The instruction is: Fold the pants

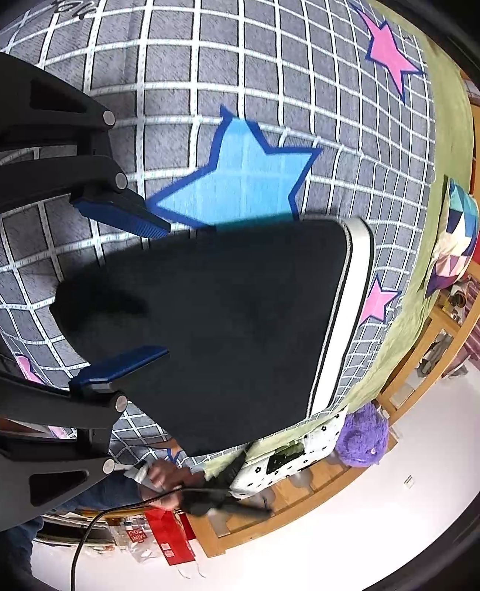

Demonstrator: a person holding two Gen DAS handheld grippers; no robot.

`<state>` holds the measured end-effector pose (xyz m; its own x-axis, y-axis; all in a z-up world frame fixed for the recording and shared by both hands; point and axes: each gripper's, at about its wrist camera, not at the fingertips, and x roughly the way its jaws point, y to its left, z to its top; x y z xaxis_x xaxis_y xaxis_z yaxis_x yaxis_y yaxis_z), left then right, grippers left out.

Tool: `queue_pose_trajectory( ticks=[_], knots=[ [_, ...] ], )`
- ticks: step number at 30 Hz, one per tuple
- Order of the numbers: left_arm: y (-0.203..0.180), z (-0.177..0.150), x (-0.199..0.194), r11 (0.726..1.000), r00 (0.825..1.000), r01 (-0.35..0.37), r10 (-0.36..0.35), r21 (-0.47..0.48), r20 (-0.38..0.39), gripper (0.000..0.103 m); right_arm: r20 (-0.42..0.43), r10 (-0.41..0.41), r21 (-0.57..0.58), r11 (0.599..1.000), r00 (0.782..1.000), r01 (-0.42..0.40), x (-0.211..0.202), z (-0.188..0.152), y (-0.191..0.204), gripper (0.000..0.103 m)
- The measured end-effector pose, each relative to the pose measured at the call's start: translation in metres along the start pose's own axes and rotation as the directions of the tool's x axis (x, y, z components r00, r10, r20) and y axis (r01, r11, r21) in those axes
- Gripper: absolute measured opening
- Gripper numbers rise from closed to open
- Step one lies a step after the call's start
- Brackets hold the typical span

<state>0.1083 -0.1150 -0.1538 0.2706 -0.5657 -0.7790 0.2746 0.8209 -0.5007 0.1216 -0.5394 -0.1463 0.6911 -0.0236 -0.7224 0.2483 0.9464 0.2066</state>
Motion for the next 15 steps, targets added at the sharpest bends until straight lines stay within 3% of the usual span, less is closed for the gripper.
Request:
queue_pose_trajectory(
  ticks=[1, 3, 7, 9, 11, 15],
  knots=[
    [-0.003, 0.0, 0.003, 1.0, 1.0, -0.009, 0.009, 0.009, -0.007, 0.059, -0.072, 0.02, 0.04, 0.999, 0.997, -0.017, 0.013, -0.008, -0.009, 0.0],
    [-0.009, 0.0, 0.004, 1.0, 1.0, -0.009, 0.009, 0.021, -0.006, 0.059, -0.087, 0.019, 0.046, 0.999, 0.996, -0.015, 0.014, -0.02, -0.013, 0.0],
    [-0.017, -0.002, 0.002, 0.999, 1.0, -0.009, 0.009, 0.041, -0.009, 0.059, 0.021, 0.057, 0.017, 0.998, 0.998, -0.058, -0.017, -0.02, -0.005, 0.006],
    [-0.018, -0.004, 0.003, 0.999, 1.0, -0.009, 0.009, 0.039, -0.013, 0.059, 0.055, 0.125, 0.004, 0.992, 0.991, -0.126, -0.028, -0.012, 0.002, 0.017],
    [-0.019, -0.005, 0.003, 0.999, 1.0, -0.009, 0.009, 0.038, -0.019, 0.059, 0.068, 0.155, -0.029, 0.988, 0.986, -0.153, -0.031, -0.003, 0.013, 0.036],
    [-0.02, -0.007, -0.001, 0.999, 1.0, -0.014, 0.015, 0.047, -0.016, 0.059, 0.037, 0.164, -0.084, 0.983, 0.986, -0.161, -0.009, 0.014, 0.037, 0.041]
  ],
)
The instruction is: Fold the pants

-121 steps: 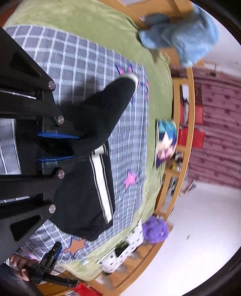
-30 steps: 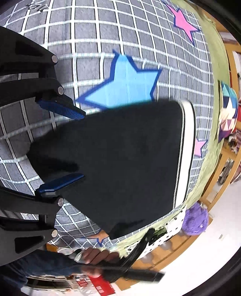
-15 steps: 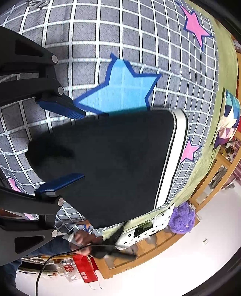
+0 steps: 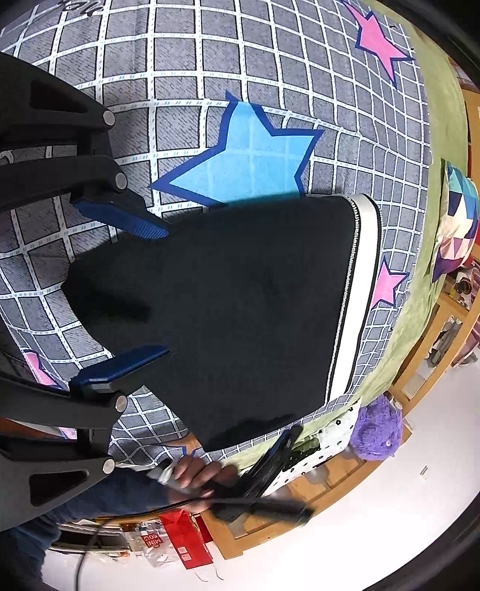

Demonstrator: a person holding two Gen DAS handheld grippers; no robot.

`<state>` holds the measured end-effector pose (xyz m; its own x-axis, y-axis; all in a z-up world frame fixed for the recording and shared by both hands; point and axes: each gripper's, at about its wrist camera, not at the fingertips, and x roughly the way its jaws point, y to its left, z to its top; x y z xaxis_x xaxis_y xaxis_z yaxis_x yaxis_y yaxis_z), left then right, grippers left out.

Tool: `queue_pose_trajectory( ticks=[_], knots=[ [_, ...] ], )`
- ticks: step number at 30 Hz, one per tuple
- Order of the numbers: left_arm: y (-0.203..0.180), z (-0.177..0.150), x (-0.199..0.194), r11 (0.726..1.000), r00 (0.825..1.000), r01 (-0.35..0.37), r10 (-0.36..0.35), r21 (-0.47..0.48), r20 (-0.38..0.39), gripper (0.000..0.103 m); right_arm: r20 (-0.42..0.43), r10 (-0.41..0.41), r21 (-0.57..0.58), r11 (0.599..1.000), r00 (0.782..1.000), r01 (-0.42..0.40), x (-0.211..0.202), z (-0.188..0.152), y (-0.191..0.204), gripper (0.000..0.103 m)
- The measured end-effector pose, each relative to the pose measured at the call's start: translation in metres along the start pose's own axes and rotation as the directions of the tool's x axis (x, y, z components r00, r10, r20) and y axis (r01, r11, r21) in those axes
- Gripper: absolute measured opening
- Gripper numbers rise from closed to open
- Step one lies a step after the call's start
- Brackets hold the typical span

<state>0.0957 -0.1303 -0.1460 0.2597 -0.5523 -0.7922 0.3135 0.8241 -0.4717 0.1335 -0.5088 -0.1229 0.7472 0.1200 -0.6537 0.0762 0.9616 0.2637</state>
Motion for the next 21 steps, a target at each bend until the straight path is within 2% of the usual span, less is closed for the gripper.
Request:
queue_pose_trajectory(
  ticks=[3, 4, 5, 6, 9, 10, 12, 14, 15, 17, 21],
  knots=[
    [0.004, 0.001, -0.005, 1.0, 1.0, -0.002, 0.002, 0.0, 0.011, 0.059, -0.114, -0.009, -0.013, 1.0, 0.993, 0.007, 0.043, -0.001, 0.003, 0.039],
    [0.006, 0.001, -0.006, 1.0, 1.0, -0.005, 0.006, -0.003, 0.013, 0.059, -0.115, -0.026, -0.023, 0.999, 0.993, 0.024, 0.052, -0.005, 0.005, 0.023],
    [0.007, 0.002, -0.008, 1.0, 1.0, -0.011, 0.011, -0.007, 0.014, 0.059, -0.1, -0.022, -0.031, 0.999, 0.995, 0.019, 0.052, -0.006, 0.006, 0.013],
    [0.008, 0.002, -0.008, 1.0, 1.0, -0.014, 0.014, -0.01, 0.014, 0.059, -0.071, -0.019, -0.029, 0.999, 0.997, 0.017, 0.044, -0.006, 0.008, 0.01],
    [0.01, 0.002, -0.011, 1.0, 1.0, -0.015, 0.015, -0.012, 0.019, 0.059, 0.012, 0.078, 0.086, 0.993, 0.997, -0.079, 0.011, 0.003, -0.007, 0.009],
    [0.01, 0.002, -0.011, 1.0, 1.0, -0.013, 0.013, -0.011, 0.022, 0.059, 0.037, 0.086, 0.108, 0.99, 0.996, -0.089, 0.002, 0.004, -0.01, 0.009],
    [0.008, 0.002, -0.01, 1.0, 1.0, -0.006, 0.006, -0.003, 0.02, 0.059, 0.069, 0.007, 0.08, 0.997, 0.998, -0.013, -0.006, 0.002, -0.009, 0.009],
    [0.005, 0.0, -0.006, 1.0, 1.0, -0.007, 0.007, 0.009, 0.013, 0.059, 0.035, -0.07, 0.067, 0.995, 0.997, 0.068, 0.006, -0.004, -0.016, 0.009],
    [0.004, 0.0, -0.005, 1.0, 1.0, -0.005, 0.005, 0.013, 0.012, 0.059, -0.014, -0.064, 0.108, 0.992, 0.998, 0.065, 0.019, -0.01, -0.026, 0.009],
    [0.001, -0.001, 0.0, 1.0, 1.0, -0.001, 0.001, 0.013, -0.001, 0.059, -0.062, -0.064, 0.138, 0.988, 0.996, 0.072, 0.035, -0.018, -0.034, 0.015],
    [-0.009, 0.0, 0.001, 0.999, 1.0, 0.01, -0.011, 0.036, 0.01, 0.059, -0.04, -0.096, 0.127, 0.987, 0.995, 0.101, 0.01, -0.015, -0.027, 0.019]
  ],
)
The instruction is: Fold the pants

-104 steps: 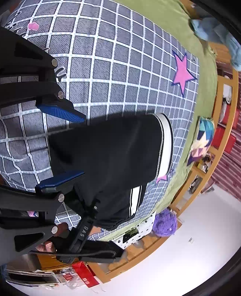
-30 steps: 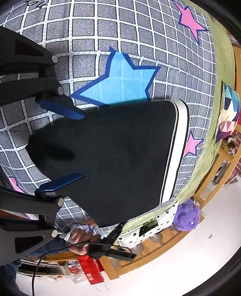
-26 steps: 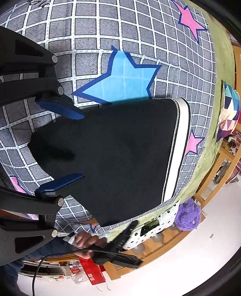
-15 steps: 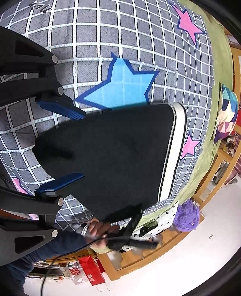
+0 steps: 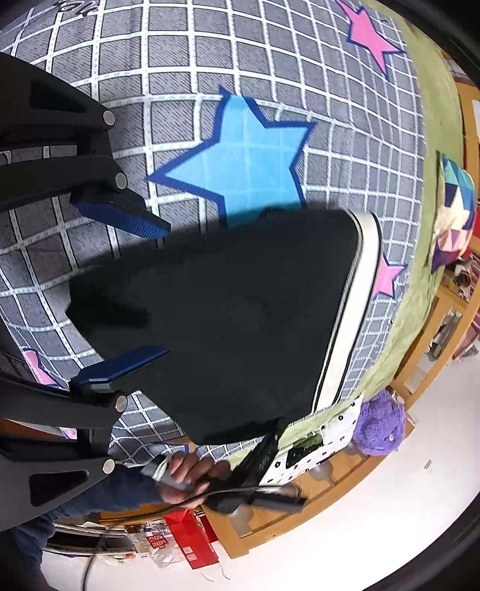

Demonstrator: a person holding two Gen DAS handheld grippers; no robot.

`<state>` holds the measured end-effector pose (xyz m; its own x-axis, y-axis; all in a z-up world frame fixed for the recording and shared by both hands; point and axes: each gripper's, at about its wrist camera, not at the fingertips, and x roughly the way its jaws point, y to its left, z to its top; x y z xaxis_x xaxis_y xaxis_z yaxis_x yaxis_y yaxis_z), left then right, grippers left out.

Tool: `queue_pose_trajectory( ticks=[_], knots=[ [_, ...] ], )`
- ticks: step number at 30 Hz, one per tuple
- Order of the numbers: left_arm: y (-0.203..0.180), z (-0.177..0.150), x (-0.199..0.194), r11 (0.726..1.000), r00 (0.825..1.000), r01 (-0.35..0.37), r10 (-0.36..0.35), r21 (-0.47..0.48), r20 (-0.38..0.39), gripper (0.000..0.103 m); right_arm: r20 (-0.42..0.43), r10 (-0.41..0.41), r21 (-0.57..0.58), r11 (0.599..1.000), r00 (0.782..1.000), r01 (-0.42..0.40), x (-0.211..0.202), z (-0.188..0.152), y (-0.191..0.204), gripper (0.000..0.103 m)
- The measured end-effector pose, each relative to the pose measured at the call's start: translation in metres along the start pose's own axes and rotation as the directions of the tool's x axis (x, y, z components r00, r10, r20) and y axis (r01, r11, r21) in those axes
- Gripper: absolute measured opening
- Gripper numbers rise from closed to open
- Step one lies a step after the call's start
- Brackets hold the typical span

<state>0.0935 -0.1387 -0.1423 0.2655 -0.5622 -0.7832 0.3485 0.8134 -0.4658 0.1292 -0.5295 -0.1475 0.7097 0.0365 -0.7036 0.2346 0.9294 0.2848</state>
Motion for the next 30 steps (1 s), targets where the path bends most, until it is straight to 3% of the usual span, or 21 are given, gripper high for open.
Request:
queue_pose_trajectory(
  ticks=[4, 8, 12, 15, 17, 18, 20, 22, 25, 27, 29, 30],
  knots=[
    [-0.009, -0.006, 0.012, 0.999, 1.0, 0.0, 0.0, 0.035, -0.016, 0.061, 0.061, 0.037, -0.068, 0.997, 0.997, -0.033, -0.049, -0.02, 0.016, 0.025],
    [-0.006, -0.028, 0.054, 0.997, 0.99, -0.071, 0.073, 0.025, -0.123, 0.062, -0.043, 0.029, -0.17, 0.985, 0.999, -0.036, -0.047, -0.071, 0.032, 0.027],
    [-0.002, -0.034, 0.057, 0.999, 0.989, -0.047, 0.047, 0.007, -0.14, 0.064, -0.057, -0.041, -0.227, 0.973, 0.998, 0.027, -0.037, -0.111, 0.032, 0.027],
    [-0.004, -0.027, 0.043, 0.999, 0.992, -0.037, 0.041, 0.038, -0.121, 0.062, -0.097, 0.001, -0.193, 0.981, 0.995, -0.02, -0.049, -0.104, 0.025, 0.027],
    [-0.004, -0.02, 0.03, 0.997, 0.996, -0.043, 0.048, 0.061, -0.079, 0.062, -0.052, 0.001, -0.197, 0.98, 0.999, -0.011, -0.061, -0.088, 0.02, 0.027],
    [-0.003, -0.018, 0.026, 0.997, 0.997, -0.041, 0.045, 0.064, -0.064, 0.062, -0.019, -0.006, -0.198, 0.98, 1.0, 0.002, -0.067, -0.082, 0.02, 0.03],
    [0.0, -0.006, 0.02, 0.998, 0.998, -0.03, 0.033, 0.053, -0.045, 0.062, 0.04, -0.014, -0.179, 0.984, 0.999, 0.021, -0.07, -0.062, 0.013, 0.047],
    [0.005, 0.007, 0.02, 0.999, 0.999, -0.034, 0.035, 0.039, -0.028, 0.062, 0.048, -0.022, -0.151, 0.988, 0.999, 0.029, -0.062, -0.043, 0.007, 0.048],
    [0.01, 0.026, 0.021, 0.999, 0.999, -0.039, 0.039, 0.019, 0.002, 0.062, -0.003, -0.015, -0.124, 0.992, 1.0, 0.015, -0.03, -0.021, -0.002, 0.052],
    [0.009, 0.035, 0.03, 0.999, 0.999, -0.048, 0.048, 0.006, 0.009, 0.062, -0.094, 0.026, -0.087, 0.996, 0.995, -0.034, 0.001, -0.012, -0.012, 0.053],
    [0.014, 0.041, 0.041, 0.999, 0.999, -0.051, 0.051, -0.015, 0.014, 0.062, -0.123, 0.076, -0.034, 0.996, 0.99, -0.08, 0.02, -0.006, -0.023, 0.066],
    [0.016, 0.043, 0.046, 0.998, 0.999, -0.053, 0.053, -0.027, 0.011, 0.062, -0.138, 0.1, -0.004, 0.995, 0.985, -0.101, 0.026, -0.002, -0.029, 0.068]
  ],
)
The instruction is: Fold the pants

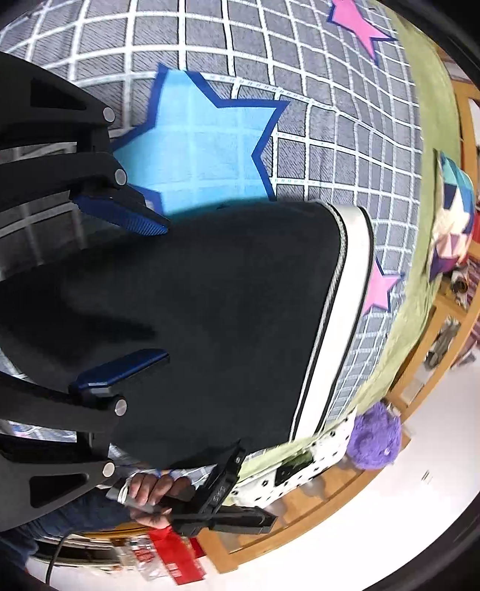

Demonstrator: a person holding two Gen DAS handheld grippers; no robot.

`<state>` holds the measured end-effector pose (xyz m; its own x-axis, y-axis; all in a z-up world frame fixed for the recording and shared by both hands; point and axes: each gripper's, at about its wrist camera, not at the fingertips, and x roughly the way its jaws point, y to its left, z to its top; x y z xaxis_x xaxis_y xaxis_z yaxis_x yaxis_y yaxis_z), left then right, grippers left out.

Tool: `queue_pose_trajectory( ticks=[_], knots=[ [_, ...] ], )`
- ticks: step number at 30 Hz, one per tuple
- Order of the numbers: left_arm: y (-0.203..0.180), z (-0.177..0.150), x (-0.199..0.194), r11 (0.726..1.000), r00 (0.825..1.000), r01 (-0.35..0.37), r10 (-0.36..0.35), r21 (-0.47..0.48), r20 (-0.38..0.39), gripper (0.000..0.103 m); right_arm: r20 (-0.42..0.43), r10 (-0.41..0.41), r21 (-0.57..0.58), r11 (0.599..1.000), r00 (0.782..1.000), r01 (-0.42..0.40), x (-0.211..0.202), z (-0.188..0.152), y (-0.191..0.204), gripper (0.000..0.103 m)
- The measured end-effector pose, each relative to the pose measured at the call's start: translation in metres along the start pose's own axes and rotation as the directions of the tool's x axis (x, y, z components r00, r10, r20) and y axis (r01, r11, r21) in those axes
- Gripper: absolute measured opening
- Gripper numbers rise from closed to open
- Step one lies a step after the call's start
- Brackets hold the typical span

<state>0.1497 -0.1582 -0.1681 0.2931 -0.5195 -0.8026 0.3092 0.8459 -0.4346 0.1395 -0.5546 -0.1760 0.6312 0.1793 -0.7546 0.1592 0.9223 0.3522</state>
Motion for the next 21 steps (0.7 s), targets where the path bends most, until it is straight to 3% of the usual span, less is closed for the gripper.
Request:
queue_pose_trajectory(
  ticks=[4, 8, 11, 13, 14, 15, 16, 17, 18, 19, 21],
  knots=[
    [0.012, 0.001, 0.023, 0.999, 1.0, 0.004, -0.005, -0.04, -0.01, 0.065, -0.069, 0.101, 0.072, 0.993, 0.992, -0.096, 0.022, 0.004, -0.017, 0.068],
    [0.024, 0.0, 0.039, 0.991, 0.997, 0.081, -0.082, -0.107, 0.001, 0.066, -0.06, 0.082, 0.014, 0.997, 0.995, -0.081, 0.025, 0.003, -0.01, 0.068],
    [0.022, 0.002, 0.046, 0.987, 0.995, 0.103, -0.103, -0.125, 0.006, 0.065, -0.085, 0.129, 0.033, 0.991, 0.988, -0.126, 0.033, 0.005, -0.011, 0.068],
    [0.019, 0.004, 0.047, 0.987, 0.996, 0.092, -0.093, -0.132, 0.002, 0.056, -0.103, 0.191, 0.069, 0.98, 0.976, -0.185, 0.038, 0.002, -0.016, 0.065],
    [0.018, 0.004, 0.047, 0.987, 0.996, 0.086, -0.087, -0.134, 0.002, 0.052, -0.103, 0.218, 0.088, 0.974, 0.97, -0.21, 0.039, 0.0, -0.016, 0.053],
    [0.016, 0.005, 0.045, 0.987, 0.996, 0.086, -0.086, -0.133, 0.005, 0.04, -0.101, 0.246, 0.102, 0.966, 0.964, -0.236, 0.038, -0.002, -0.015, 0.052],
    [0.013, 0.006, 0.04, 0.989, 0.996, 0.086, -0.084, -0.121, 0.015, 0.025, -0.089, 0.22, 0.085, 0.973, 0.971, -0.213, 0.034, -0.004, -0.011, 0.048],
    [0.009, 0.009, 0.035, 0.991, 0.997, 0.079, -0.077, -0.111, 0.025, 0.019, -0.08, 0.186, 0.049, 0.982, 0.979, -0.182, 0.03, -0.005, -0.002, 0.044],
    [0.005, 0.011, 0.028, 0.992, 0.996, 0.082, -0.08, -0.098, 0.032, 0.016, -0.07, 0.151, 0.018, 0.988, 0.986, -0.15, 0.024, -0.005, 0.006, 0.04],
    [0.004, 0.015, 0.024, 0.992, 0.996, 0.085, -0.082, -0.092, 0.038, 0.013, -0.049, 0.122, 0.005, 0.993, 0.991, -0.122, 0.015, -0.004, 0.013, 0.029],
    [0.0, 0.019, 0.014, 0.993, 0.995, 0.094, -0.09, -0.076, 0.052, 0.011, -0.014, 0.136, 0.034, 0.99, 0.991, -0.135, -0.001, -0.001, 0.016, 0.024]
  ],
)
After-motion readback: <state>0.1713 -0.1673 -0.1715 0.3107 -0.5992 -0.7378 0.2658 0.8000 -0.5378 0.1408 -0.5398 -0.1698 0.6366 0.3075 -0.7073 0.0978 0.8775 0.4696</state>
